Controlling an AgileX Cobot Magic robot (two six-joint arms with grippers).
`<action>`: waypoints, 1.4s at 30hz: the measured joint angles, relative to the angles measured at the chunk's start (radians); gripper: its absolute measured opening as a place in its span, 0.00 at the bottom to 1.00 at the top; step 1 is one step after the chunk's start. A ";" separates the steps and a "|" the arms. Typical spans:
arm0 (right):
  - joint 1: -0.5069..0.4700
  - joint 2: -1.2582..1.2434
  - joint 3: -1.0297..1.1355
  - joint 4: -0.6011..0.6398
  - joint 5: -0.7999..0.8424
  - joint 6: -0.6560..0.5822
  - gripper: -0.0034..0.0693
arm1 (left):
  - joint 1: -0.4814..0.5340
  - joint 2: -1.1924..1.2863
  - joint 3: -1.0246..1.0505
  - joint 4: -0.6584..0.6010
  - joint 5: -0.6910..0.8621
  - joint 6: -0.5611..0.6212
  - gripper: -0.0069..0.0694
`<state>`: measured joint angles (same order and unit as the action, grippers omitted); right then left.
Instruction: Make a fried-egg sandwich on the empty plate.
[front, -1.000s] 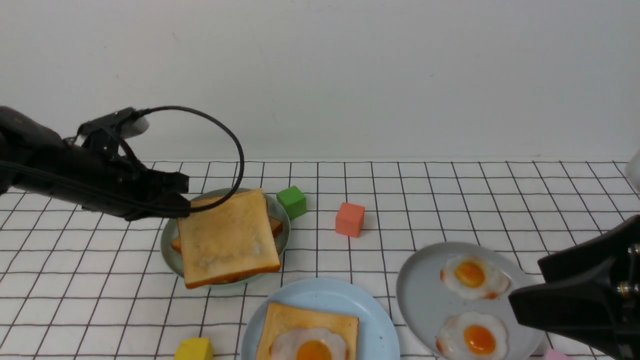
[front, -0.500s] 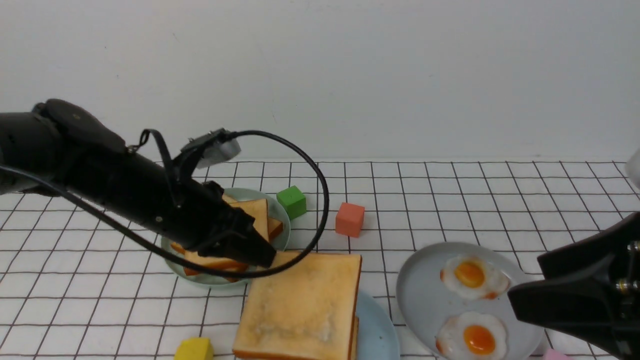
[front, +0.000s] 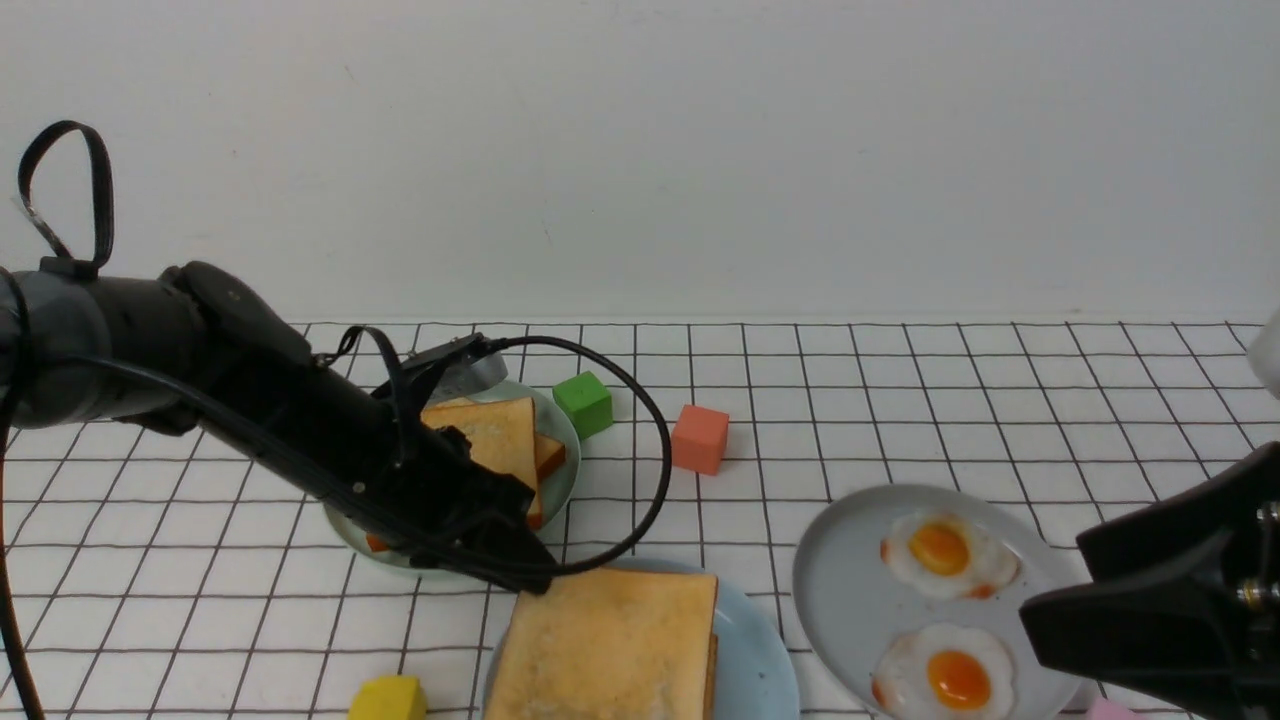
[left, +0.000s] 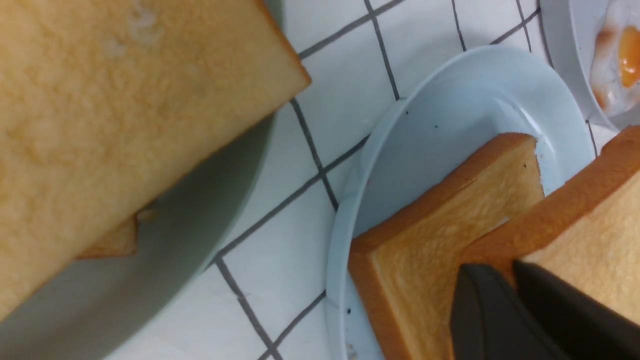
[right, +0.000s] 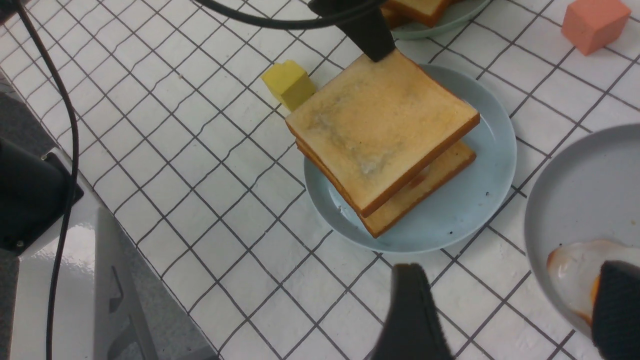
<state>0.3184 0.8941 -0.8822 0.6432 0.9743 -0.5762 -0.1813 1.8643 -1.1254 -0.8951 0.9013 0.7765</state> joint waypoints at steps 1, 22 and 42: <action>0.000 0.000 0.000 0.000 0.001 0.000 0.70 | 0.000 0.000 0.000 0.000 0.000 -0.002 0.22; 0.000 -0.010 0.000 -0.196 0.057 0.333 0.07 | -0.027 -0.239 -0.163 0.130 0.051 -0.334 0.61; 0.000 -0.674 0.268 -0.420 -0.170 0.470 0.04 | -0.113 -1.155 0.418 0.344 0.057 -0.684 0.08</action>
<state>0.3184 0.2205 -0.6144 0.2228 0.8046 -0.1065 -0.2938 0.7093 -0.7072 -0.5510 0.9587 0.0929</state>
